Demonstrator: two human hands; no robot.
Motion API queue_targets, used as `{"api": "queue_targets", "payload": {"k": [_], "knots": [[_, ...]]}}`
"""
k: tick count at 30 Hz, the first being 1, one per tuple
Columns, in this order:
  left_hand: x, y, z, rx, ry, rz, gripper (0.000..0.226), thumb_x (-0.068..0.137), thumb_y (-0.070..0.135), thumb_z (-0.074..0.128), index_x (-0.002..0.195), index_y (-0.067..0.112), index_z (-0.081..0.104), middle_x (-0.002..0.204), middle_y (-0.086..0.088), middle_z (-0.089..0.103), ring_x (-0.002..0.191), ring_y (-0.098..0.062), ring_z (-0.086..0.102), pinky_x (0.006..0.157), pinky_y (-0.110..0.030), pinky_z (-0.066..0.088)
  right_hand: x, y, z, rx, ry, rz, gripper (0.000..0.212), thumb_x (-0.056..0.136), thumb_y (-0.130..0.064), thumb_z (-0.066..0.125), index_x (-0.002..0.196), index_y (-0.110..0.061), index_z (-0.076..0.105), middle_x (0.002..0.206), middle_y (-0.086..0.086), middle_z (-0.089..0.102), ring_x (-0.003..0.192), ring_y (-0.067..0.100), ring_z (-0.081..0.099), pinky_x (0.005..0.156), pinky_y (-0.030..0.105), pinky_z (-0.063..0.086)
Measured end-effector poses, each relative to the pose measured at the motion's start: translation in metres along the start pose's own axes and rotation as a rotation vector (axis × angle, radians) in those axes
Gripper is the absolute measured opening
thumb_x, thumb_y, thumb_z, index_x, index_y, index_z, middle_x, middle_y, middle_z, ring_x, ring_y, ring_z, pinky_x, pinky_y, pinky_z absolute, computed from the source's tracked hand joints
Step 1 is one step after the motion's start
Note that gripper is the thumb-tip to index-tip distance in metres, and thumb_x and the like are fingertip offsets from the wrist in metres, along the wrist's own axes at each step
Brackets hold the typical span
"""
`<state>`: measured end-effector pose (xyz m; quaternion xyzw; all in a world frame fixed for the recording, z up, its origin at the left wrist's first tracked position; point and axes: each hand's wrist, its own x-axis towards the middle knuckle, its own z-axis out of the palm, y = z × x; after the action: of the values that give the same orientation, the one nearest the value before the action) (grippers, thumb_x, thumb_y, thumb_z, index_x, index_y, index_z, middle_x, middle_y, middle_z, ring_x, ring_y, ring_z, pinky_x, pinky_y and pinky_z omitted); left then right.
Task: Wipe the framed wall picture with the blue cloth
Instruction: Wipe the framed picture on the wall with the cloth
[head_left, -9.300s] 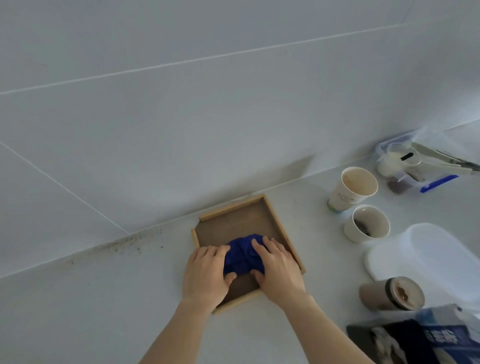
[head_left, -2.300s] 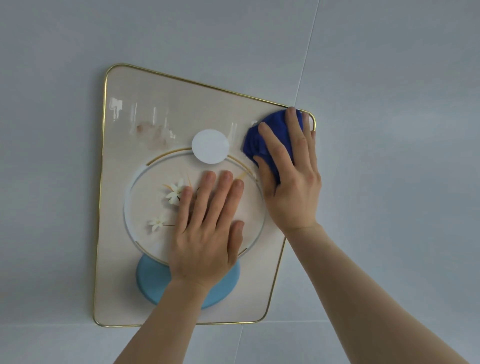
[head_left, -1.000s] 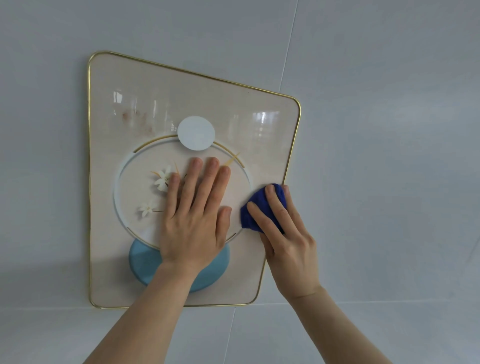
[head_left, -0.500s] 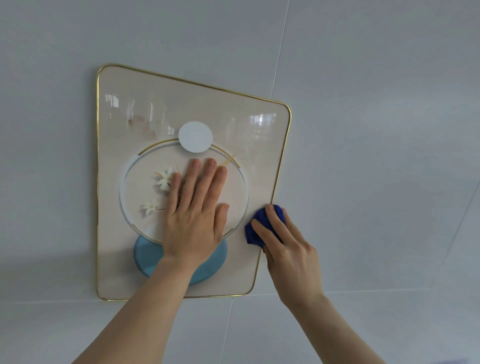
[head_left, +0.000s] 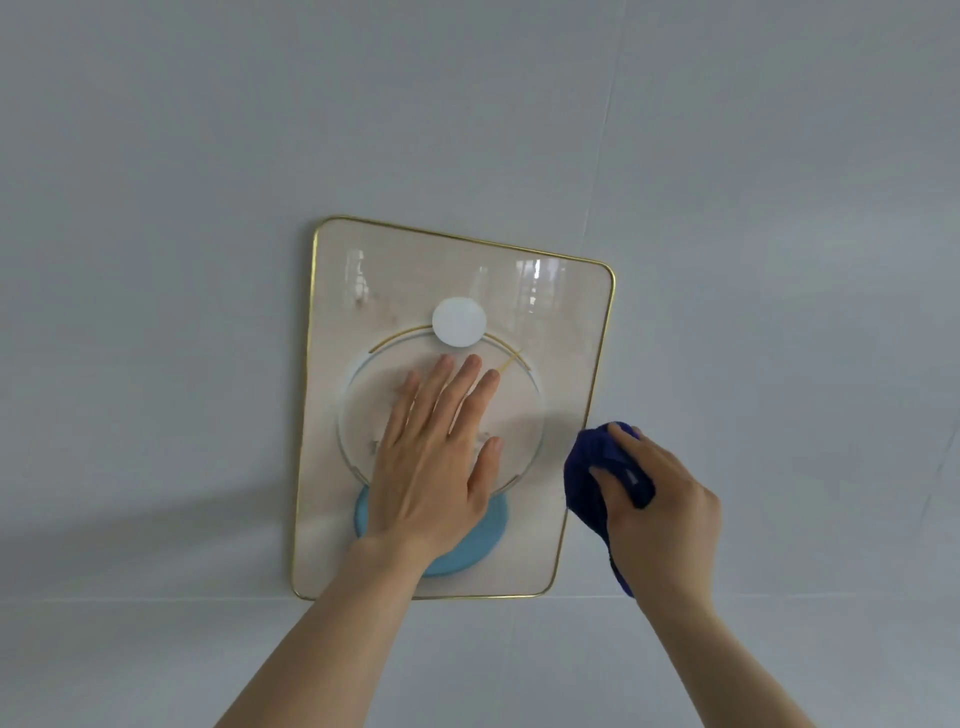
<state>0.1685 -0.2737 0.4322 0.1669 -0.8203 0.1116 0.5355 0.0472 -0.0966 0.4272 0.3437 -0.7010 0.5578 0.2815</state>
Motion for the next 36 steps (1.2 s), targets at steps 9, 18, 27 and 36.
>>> {"api": "queue_targets", "payload": {"k": [9, 18, 27, 36], "knots": [[0.006, -0.085, -0.066, 0.018, 0.168, -0.163, 0.069, 0.101, 0.051, 0.043, 0.161, 0.02, 0.029, 0.17, -0.002, 0.026, 0.159, -0.024, 0.019, 0.13, -0.049, 0.014, 0.022, -0.11, 0.041, 0.182, 0.078, -0.318, 0.048, 0.088, 0.003, 0.077, 0.13, -0.019, 0.073, 0.142, 0.0, 0.068, 0.134, 0.011, 0.06, 0.105, 0.002, 0.04], [0.012, -0.138, -0.046, 0.136, 0.094, -0.128, 0.109, 0.086, 0.084, 0.042, 0.165, 0.016, 0.009, 0.174, -0.006, 0.008, 0.161, -0.026, 0.004, 0.13, -0.055, 0.011, 0.057, -0.178, 0.111, 0.155, 0.14, -0.512, 0.045, 0.093, -0.006, 0.073, 0.136, -0.02, 0.069, 0.151, 0.007, 0.062, 0.139, 0.022, 0.058, 0.109, 0.03, 0.047], [0.012, -0.152, -0.017, 0.235, 0.161, -0.108, 0.112, 0.084, 0.088, 0.04, 0.165, 0.014, 0.015, 0.173, -0.004, 0.014, 0.161, -0.027, 0.007, 0.13, -0.055, 0.013, 0.061, -0.159, 0.163, -0.072, 0.128, -0.693, 0.042, 0.101, -0.019, 0.067, 0.142, -0.021, 0.063, 0.16, 0.009, 0.052, 0.153, 0.032, 0.042, 0.114, 0.027, 0.038], [0.012, -0.151, -0.015, 0.208, 0.232, -0.112, 0.115, 0.079, 0.088, 0.053, 0.162, 0.012, 0.027, 0.17, -0.005, 0.026, 0.159, -0.028, 0.018, 0.129, -0.054, 0.016, 0.061, -0.15, 0.184, -0.187, 0.206, -0.781, 0.04, 0.106, -0.038, 0.061, 0.142, -0.022, 0.065, 0.162, 0.015, 0.048, 0.157, 0.037, 0.035, 0.113, 0.056, 0.049]]}}
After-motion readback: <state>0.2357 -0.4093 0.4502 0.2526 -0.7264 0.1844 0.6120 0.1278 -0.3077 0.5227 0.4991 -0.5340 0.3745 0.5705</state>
